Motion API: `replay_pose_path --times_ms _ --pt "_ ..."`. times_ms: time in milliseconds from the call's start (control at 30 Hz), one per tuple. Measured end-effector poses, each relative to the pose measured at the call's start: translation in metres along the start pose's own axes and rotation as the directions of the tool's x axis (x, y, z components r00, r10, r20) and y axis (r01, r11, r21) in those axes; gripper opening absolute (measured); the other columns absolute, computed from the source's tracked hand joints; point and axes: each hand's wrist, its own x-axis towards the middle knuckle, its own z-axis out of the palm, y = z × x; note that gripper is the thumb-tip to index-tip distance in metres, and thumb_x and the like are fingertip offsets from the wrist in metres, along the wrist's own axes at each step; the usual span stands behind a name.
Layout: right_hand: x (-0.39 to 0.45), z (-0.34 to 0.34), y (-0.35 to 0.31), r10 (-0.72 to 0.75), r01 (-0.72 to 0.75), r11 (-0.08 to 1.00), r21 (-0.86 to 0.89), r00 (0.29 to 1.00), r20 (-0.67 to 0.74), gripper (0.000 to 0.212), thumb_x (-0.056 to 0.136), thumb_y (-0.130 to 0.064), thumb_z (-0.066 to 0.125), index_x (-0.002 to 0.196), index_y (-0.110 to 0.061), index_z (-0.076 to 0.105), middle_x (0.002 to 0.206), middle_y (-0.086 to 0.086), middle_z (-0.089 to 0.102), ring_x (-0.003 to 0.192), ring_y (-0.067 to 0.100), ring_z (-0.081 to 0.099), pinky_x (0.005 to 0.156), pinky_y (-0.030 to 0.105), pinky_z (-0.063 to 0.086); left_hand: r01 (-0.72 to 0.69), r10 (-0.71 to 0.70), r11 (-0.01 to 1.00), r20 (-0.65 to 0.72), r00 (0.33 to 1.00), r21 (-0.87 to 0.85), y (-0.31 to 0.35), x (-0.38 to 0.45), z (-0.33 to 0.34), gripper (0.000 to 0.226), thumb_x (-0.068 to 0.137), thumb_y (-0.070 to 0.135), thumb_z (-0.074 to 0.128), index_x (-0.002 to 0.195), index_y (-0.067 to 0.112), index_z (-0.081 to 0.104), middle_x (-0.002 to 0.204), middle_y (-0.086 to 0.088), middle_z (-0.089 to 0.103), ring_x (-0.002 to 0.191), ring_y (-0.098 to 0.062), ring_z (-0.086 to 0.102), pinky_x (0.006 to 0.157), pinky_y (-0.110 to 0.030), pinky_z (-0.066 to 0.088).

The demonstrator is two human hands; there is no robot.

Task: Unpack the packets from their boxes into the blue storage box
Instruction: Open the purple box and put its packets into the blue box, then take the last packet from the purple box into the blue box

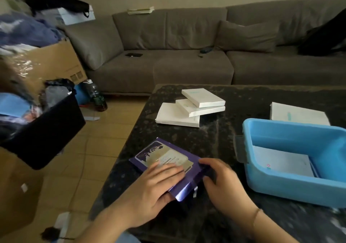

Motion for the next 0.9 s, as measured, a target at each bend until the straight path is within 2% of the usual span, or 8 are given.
replay_pose_path --times_ms 100,167,233,367,467,567,733,900 --pt "-0.005 -0.030 -0.026 -0.196 0.203 0.975 0.086 0.977 -0.086 0.050 0.084 -0.007 0.066 0.116 -0.044 0.056 0.112 -0.027 0.057 0.109 -0.001 0.055 0.095 0.014 0.044 0.010 -0.114 0.910 -0.226 0.968 -0.414 0.022 0.001 -0.027 0.043 0.103 0.040 0.042 0.144 0.026 0.048 0.147 0.014 0.049 0.138 -0.011 0.044 0.112 -0.028 0.036" --pt "-0.005 -0.045 -0.040 -0.260 0.287 0.944 0.161 0.950 -0.170 0.047 0.086 -0.008 0.068 0.117 -0.042 0.059 0.108 -0.023 0.062 0.104 0.000 0.059 0.086 0.011 0.046 -0.019 -0.244 0.758 -0.311 0.919 -0.651 0.036 0.005 -0.043 0.040 0.101 0.045 0.044 0.133 0.026 0.057 0.132 0.005 0.063 0.123 -0.019 0.059 0.099 -0.028 0.049" --pt "-0.001 -0.051 -0.046 -0.261 0.315 0.907 0.280 0.941 -0.216 0.042 0.090 -0.008 0.064 0.121 -0.036 0.059 0.107 -0.015 0.066 0.102 0.006 0.064 0.081 0.015 0.052 -0.022 -0.380 0.614 -0.320 0.868 -0.789 0.043 0.010 -0.051 0.033 0.097 0.049 0.048 0.122 0.034 0.063 0.116 0.000 0.069 0.107 -0.024 0.067 0.084 -0.032 0.058" --pt "0.004 -0.045 -0.046 -0.224 0.298 0.832 0.467 0.952 -0.209 0.033 0.085 -0.019 0.062 0.113 -0.036 0.063 0.104 -0.013 0.070 0.098 0.010 0.068 0.074 0.020 0.058 -0.018 -0.449 0.676 -0.431 0.783 -0.737 0.044 0.017 -0.051 0.023 0.099 0.029 0.048 0.115 0.038 0.063 0.106 0.006 0.069 0.097 -0.017 0.069 0.070 -0.024 0.059" --pt "0.010 -0.047 -0.046 -0.257 0.352 0.855 0.382 0.926 -0.277 0.027 0.085 -0.026 0.062 0.111 -0.028 0.066 0.101 -0.012 0.067 0.096 0.012 0.068 0.075 0.020 0.057 -0.040 -0.426 0.745 -0.521 0.739 -0.666 0.040 0.016 -0.053 0.021 0.099 0.022 0.051 0.111 0.035 0.062 0.108 0.008 0.068 0.100 -0.014 0.067 0.070 -0.022 0.058" --pt "0.019 -0.052 -0.051 -0.321 0.402 0.877 0.262 0.897 -0.303 0.025 0.084 -0.039 0.059 0.102 -0.025 0.070 0.107 -0.013 0.060 0.095 0.010 0.065 0.073 0.017 0.056 -0.027 -0.418 0.746 -0.500 0.758 -0.665 0.036 0.013 -0.060 0.015 0.095 0.034 0.054 0.107 0.034 0.063 0.111 0.010 0.068 0.109 -0.014 0.064 0.070 -0.022 0.059" --pt "0.025 -0.051 -0.048 -0.277 0.342 0.874 0.345 0.934 -0.224 0.020 0.078 -0.041 0.062 0.097 -0.035 0.067 0.098 -0.019 0.066 0.093 0.007 0.066 0.070 0.022 0.059 0.057 -0.468 0.670 -0.362 0.806 -0.740 0.032 0.016 -0.075 0.008 0.088 0.023 0.066 0.096 0.025 0.065 0.107 0.004 0.073 0.107 -0.014 0.066 0.071 -0.021 0.057" --pt "0.027 -0.052 -0.049 -0.341 0.397 0.880 0.259 0.910 -0.235 0.018 0.081 -0.040 0.061 0.097 -0.037 0.067 0.102 -0.020 0.064 0.093 0.004 0.065 0.071 0.014 0.055 0.135 -0.441 0.694 -0.269 0.856 -0.707 0.028 0.016 -0.089 0.010 0.087 0.029 0.072 0.093 0.036 0.068 0.106 0.010 0.073 0.105 -0.011 0.067 0.070 -0.025 0.060"
